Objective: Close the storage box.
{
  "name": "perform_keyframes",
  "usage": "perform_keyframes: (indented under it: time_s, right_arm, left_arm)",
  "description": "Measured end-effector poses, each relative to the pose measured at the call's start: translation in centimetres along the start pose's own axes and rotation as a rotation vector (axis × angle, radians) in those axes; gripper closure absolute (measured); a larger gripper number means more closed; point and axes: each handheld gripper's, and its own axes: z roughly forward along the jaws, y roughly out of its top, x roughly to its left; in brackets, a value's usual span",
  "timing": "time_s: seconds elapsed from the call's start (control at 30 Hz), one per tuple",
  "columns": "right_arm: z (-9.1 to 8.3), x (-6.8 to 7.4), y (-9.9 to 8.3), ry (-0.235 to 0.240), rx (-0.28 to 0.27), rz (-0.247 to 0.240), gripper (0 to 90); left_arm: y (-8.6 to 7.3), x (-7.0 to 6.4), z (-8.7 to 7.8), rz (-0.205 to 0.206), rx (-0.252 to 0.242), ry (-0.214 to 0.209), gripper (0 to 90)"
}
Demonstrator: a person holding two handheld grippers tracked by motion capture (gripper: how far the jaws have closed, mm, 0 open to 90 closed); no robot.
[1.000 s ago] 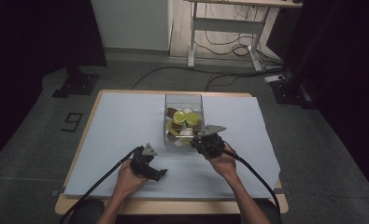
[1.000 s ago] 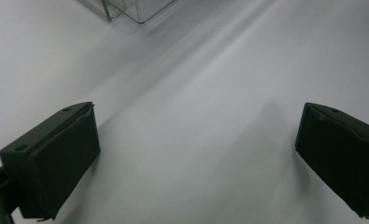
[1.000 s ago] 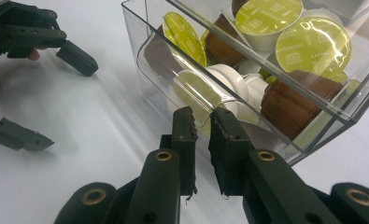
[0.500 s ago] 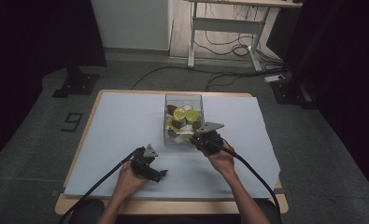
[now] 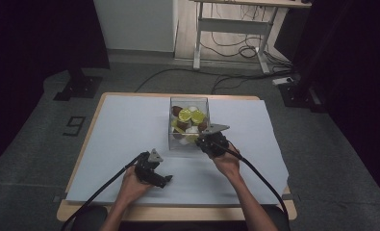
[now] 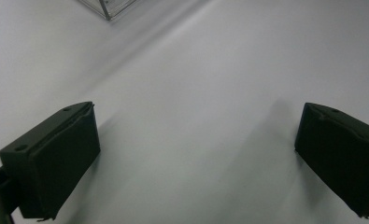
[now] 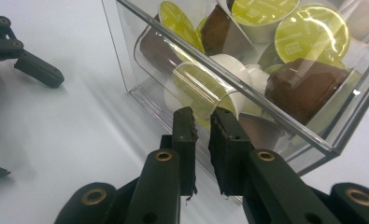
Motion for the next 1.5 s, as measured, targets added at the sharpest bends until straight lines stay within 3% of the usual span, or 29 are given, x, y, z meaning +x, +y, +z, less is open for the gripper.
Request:
perform_keyframes:
  time_s: [0.53,1.2,1.5]
  right_arm:
    - [0.72,-0.38,0.56,-0.044,-0.001,0.007,79.5]
    - [1.00,-0.60,0.57,-0.032,0.003,0.023,79.3]
    - [0.17,-0.02,0.35,0.018,0.030,-0.003,57.9]
  left_arm:
    - [0.00,-0.01,0.01,0.002,0.001,0.000,0.0]
    - [0.00,-0.02,0.01,0.002,0.001,0.001,0.0]
    - [-0.01,-0.04,0.02,0.001,0.000,0.002,0.0]
